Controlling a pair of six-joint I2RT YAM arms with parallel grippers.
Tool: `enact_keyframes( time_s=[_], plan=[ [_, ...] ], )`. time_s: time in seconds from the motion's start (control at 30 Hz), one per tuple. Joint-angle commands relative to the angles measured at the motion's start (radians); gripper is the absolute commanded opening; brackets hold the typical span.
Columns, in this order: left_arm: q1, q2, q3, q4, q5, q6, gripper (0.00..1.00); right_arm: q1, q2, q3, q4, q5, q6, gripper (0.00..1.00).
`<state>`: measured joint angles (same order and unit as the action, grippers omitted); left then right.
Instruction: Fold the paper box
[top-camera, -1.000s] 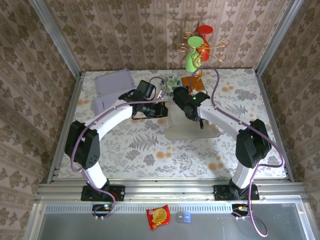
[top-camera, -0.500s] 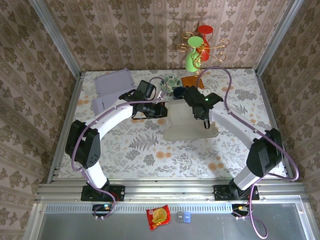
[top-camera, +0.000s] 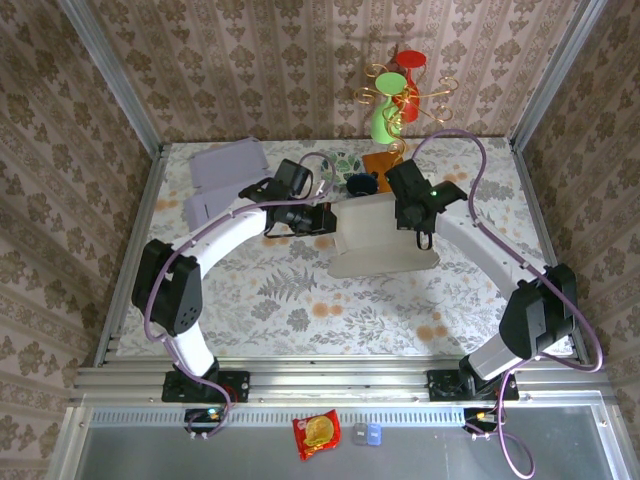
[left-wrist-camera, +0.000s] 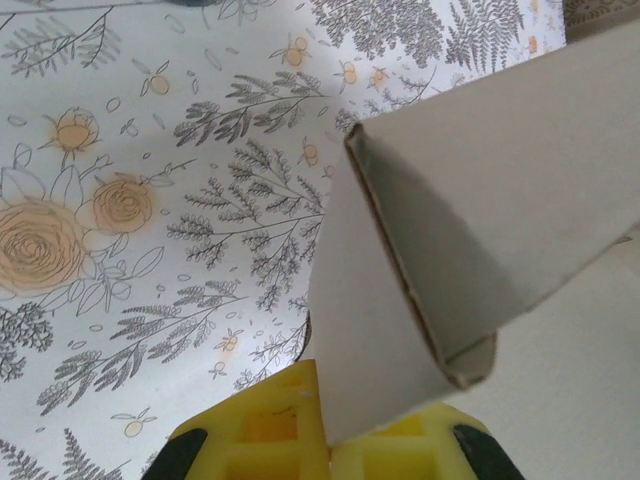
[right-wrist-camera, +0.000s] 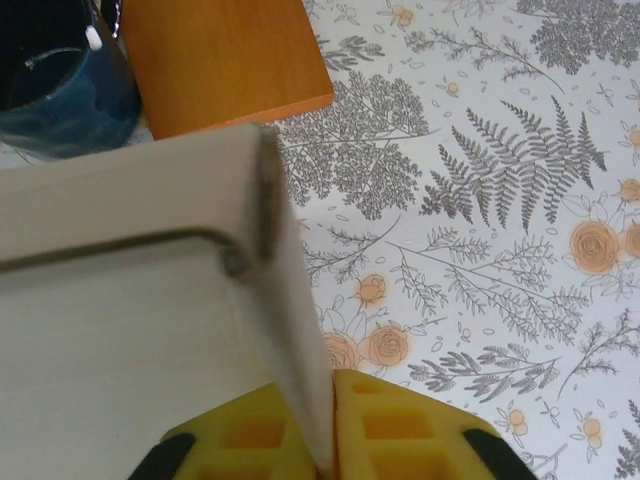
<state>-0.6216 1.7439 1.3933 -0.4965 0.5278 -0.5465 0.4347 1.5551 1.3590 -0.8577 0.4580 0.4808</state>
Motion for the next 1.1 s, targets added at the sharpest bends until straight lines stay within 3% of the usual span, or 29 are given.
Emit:
enact_keyframes(
  time_s=[0.0, 0.17, 0.33, 0.57, 0.8, 1.07],
  plan=[
    [-0.006, 0.012, 0.041, 0.004, 0.028, 0.002, 0.00, 0.010, 0.044, 0.038, -0.080, 0.142, 0.035, 0.01],
    [-0.010, 0.017, 0.043, 0.003, 0.020, -0.003, 0.00, 0.068, 0.145, 0.113, -0.251, 0.381, 0.147, 0.00],
    [-0.012, 0.019, 0.044, 0.002, 0.017, -0.004, 0.00, 0.116, 0.221, 0.175, -0.347, 0.473, 0.193, 0.00],
    [-0.012, 0.023, 0.021, 0.002, -0.005, 0.002, 0.00, 0.141, 0.134, 0.101, -0.175, 0.300, 0.133, 0.00],
    [-0.021, 0.033, -0.104, 0.107, -0.093, -0.020, 0.00, 0.174, 0.103, -0.050, -0.062, 0.172, 0.184, 0.00],
    [-0.038, 0.092, -0.257, 0.287, -0.153, -0.088, 0.07, 0.205, 0.156, -0.122, -0.045, 0.157, 0.280, 0.00]
  ],
)
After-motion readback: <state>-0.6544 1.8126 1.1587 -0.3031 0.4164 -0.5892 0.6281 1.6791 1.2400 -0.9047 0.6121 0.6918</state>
